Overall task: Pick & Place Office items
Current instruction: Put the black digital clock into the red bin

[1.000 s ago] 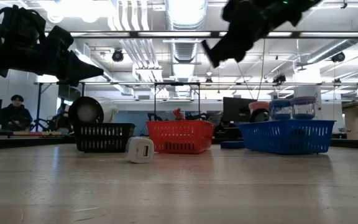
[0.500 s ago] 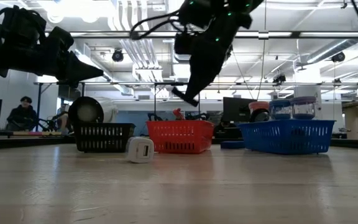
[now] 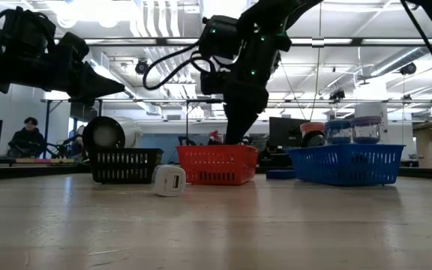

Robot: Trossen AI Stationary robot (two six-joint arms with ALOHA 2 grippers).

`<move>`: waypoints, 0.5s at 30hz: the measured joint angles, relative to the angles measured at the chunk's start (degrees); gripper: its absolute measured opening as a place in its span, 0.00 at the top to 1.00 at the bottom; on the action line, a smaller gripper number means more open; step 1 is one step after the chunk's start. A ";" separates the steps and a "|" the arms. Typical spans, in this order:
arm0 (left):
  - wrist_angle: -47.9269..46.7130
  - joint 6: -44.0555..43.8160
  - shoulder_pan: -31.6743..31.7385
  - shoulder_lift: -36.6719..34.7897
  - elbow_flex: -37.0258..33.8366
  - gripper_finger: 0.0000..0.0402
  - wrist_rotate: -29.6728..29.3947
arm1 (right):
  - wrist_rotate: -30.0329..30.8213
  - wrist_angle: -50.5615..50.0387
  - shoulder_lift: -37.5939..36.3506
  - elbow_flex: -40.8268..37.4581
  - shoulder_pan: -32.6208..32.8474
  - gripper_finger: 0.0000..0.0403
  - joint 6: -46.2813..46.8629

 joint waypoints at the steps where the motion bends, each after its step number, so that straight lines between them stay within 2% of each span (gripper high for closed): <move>1: 0.00 -0.10 0.00 0.00 0.00 0.95 0.00 | 0.00 -0.13 0.24 -0.01 0.02 0.68 0.26; 15: -0.25 -0.20 0.00 0.00 0.00 0.95 0.04 | -0.22 0.28 0.76 -0.18 0.24 0.68 0.79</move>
